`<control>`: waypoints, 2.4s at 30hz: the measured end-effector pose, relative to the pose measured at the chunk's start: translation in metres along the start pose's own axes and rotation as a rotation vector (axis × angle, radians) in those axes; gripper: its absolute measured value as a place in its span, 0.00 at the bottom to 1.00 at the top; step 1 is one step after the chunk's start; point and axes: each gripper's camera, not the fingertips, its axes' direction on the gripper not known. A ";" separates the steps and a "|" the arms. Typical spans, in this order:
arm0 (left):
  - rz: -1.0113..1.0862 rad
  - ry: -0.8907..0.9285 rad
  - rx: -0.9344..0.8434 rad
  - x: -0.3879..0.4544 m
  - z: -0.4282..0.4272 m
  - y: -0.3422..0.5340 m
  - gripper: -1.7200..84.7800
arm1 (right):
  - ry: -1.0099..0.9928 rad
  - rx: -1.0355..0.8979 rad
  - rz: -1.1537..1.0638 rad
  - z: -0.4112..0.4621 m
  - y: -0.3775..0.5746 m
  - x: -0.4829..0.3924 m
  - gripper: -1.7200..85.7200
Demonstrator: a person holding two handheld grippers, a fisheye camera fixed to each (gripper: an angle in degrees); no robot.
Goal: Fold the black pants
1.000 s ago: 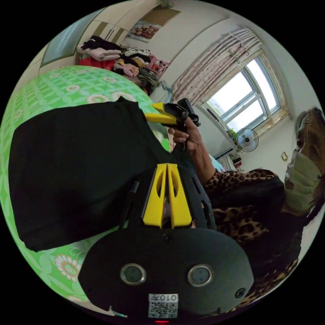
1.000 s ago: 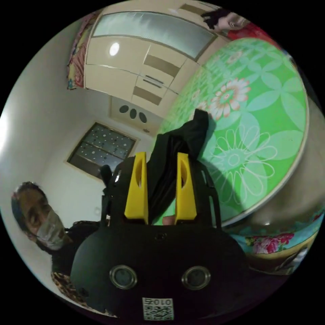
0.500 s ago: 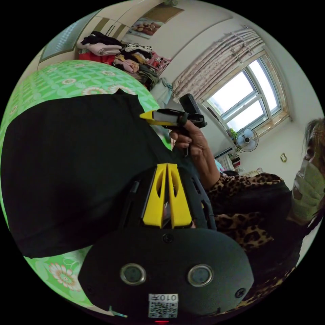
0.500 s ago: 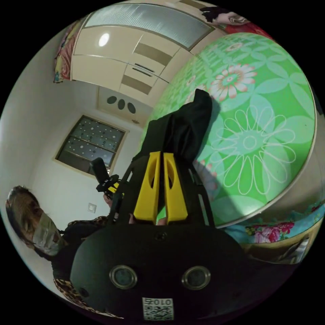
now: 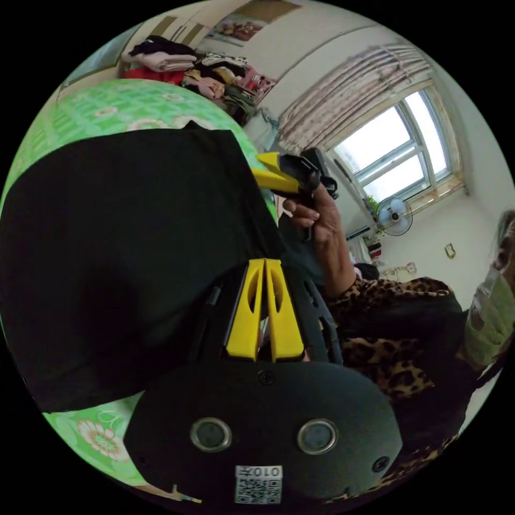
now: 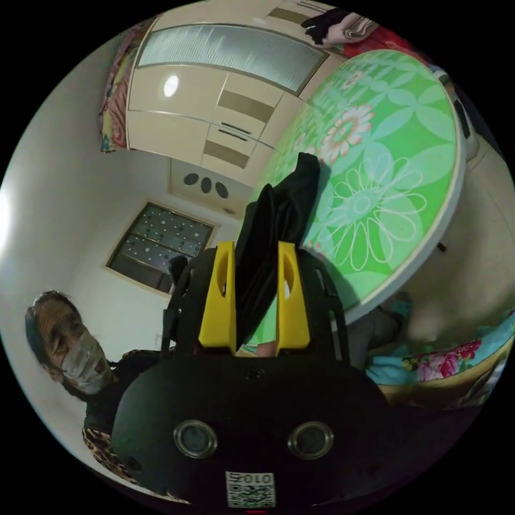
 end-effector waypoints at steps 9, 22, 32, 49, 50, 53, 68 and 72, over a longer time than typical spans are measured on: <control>-0.203 -0.185 0.316 -0.022 -0.090 0.072 0.03 | -0.067 -0.074 0.033 -0.014 0.094 -0.030 0.20; -0.597 -0.256 0.647 -0.107 -0.170 0.197 0.11 | -0.050 -0.078 0.015 0.016 0.144 -0.066 0.15; -0.657 -0.193 0.524 -0.150 -0.150 0.185 0.14 | 0.100 -0.128 0.018 0.058 0.106 -0.078 0.17; -0.582 -0.065 0.403 -0.186 -0.145 0.171 0.13 | 0.129 -0.055 0.061 0.083 0.105 -0.071 0.17; -0.579 -0.044 0.379 -0.191 -0.147 0.168 0.13 | 0.132 -0.059 0.065 0.083 0.106 -0.071 0.17; -0.550 -0.057 0.338 -0.198 -0.154 0.156 0.15 | 0.157 -0.058 0.072 0.081 0.109 -0.077 0.17; -0.430 -0.073 0.133 -0.233 -0.162 0.074 0.22 | 0.123 -0.102 0.109 0.114 0.104 -0.085 0.14; -0.389 -0.071 0.085 -0.227 -0.152 0.058 0.21 | 0.157 -0.104 0.094 0.129 0.095 -0.098 0.14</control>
